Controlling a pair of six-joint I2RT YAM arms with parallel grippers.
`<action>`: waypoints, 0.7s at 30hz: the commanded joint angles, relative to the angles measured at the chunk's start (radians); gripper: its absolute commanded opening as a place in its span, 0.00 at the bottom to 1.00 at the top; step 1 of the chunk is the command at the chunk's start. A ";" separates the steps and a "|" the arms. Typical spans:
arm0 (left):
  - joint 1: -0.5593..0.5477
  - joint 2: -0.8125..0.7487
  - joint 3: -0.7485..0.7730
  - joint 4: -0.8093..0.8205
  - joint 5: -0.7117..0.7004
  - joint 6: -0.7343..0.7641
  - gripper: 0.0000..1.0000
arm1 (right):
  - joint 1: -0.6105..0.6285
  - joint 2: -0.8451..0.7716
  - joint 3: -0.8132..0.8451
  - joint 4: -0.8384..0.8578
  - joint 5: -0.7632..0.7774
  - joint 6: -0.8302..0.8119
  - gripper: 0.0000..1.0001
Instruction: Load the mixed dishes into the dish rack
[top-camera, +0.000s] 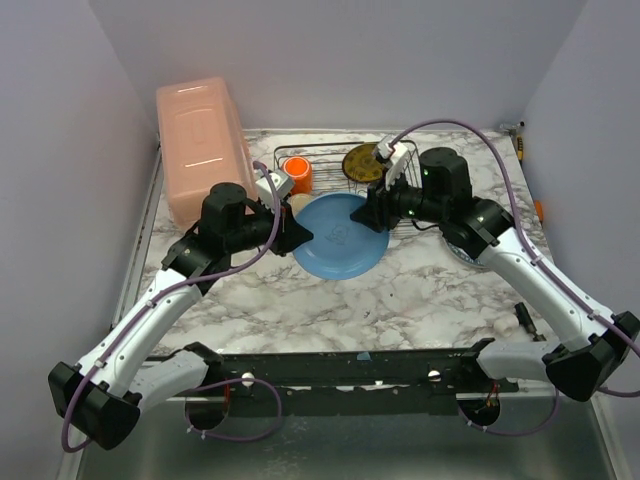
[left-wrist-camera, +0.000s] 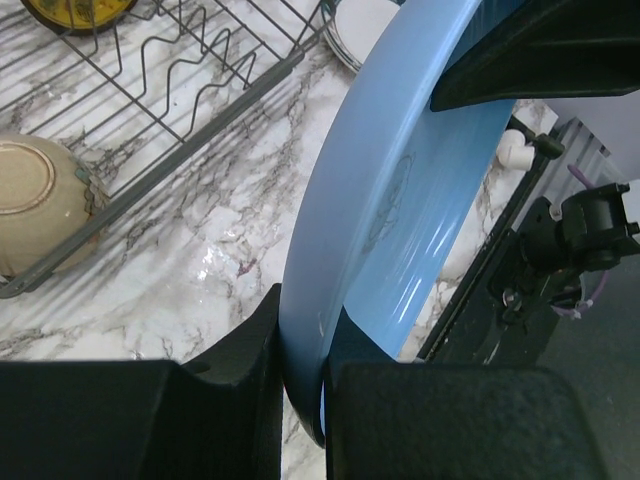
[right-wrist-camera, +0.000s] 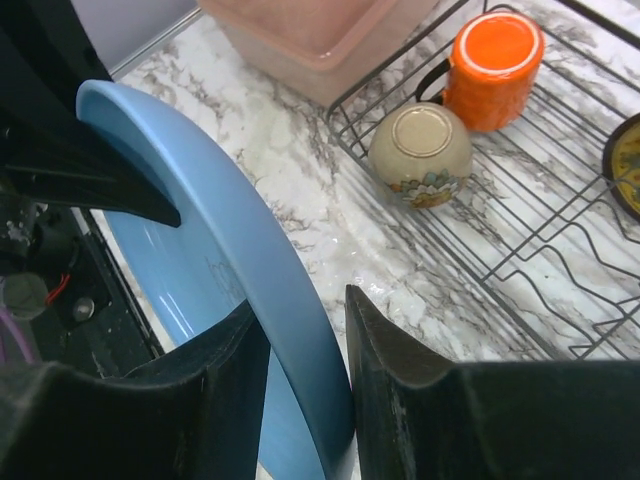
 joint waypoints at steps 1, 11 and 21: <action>-0.016 0.012 0.020 0.058 0.027 0.003 0.00 | 0.027 -0.037 -0.075 0.032 -0.204 -0.017 0.38; -0.065 0.028 0.016 0.063 0.025 0.053 0.00 | 0.027 -0.047 -0.138 0.050 -0.246 -0.064 0.60; -0.086 0.022 0.041 0.006 -0.136 0.072 0.29 | 0.026 -0.028 -0.159 0.038 -0.239 -0.020 0.00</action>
